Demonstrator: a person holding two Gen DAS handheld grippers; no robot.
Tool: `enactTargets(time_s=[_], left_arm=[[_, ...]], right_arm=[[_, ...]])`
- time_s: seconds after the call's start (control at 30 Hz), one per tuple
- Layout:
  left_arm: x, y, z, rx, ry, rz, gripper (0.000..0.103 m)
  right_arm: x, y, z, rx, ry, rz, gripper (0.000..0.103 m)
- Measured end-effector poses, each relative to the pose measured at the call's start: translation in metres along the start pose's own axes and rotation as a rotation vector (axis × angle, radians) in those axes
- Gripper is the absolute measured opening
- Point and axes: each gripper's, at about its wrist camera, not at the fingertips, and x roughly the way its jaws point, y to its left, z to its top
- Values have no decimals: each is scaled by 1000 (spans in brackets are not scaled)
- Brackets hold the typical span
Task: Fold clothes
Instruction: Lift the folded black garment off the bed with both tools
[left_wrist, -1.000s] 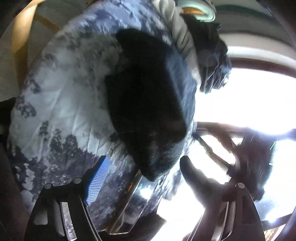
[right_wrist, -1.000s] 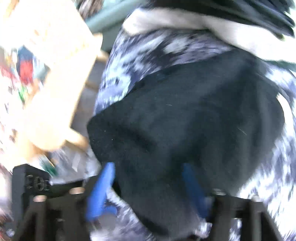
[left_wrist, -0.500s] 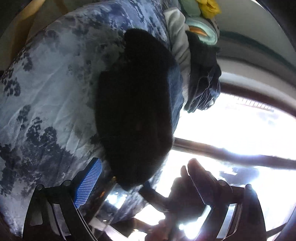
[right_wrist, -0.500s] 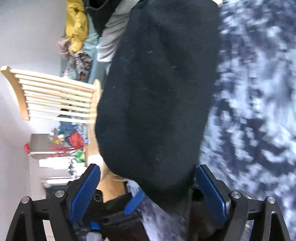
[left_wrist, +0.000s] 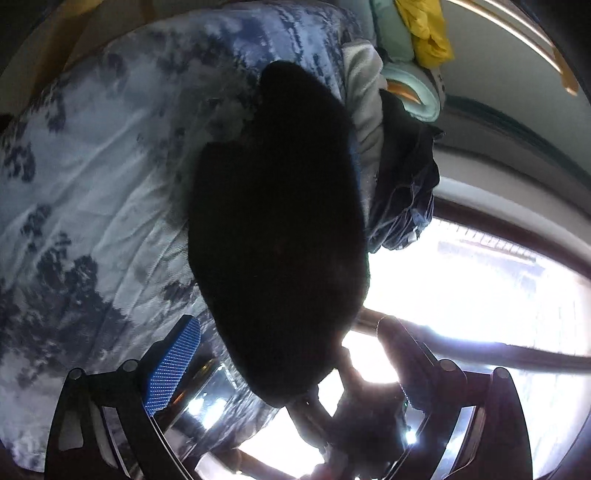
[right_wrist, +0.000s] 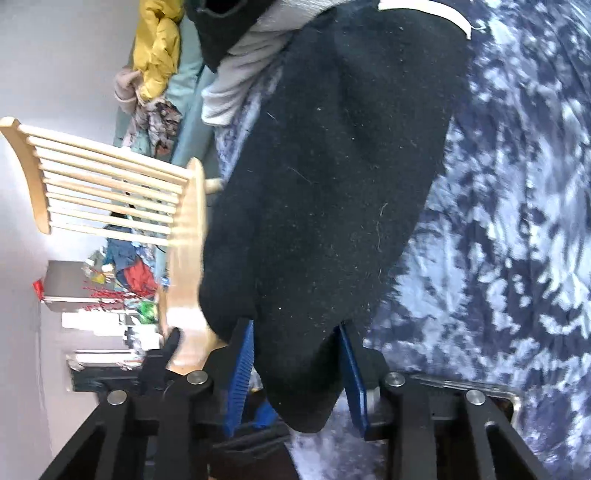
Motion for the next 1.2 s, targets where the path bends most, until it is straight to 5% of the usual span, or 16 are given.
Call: enactTargets(time_s=[0.13, 0.27, 0.63, 1.2], left_arm=[[-12, 4, -4, -47, -65, -79, 98], [-11, -20, -1, 21, -119, -87, 100], [-8, 13, -9, -113, -50, -189, 103], [22, 12, 13, -185, -107, -143, 103]], right_arm=[[-2, 11, 6, 0, -16, 44, 34], [-3, 18, 10, -14, -13, 43, 33], [-9, 17, 11, 4, -15, 88, 32], [-6, 11, 9, 16, 6, 86, 30]])
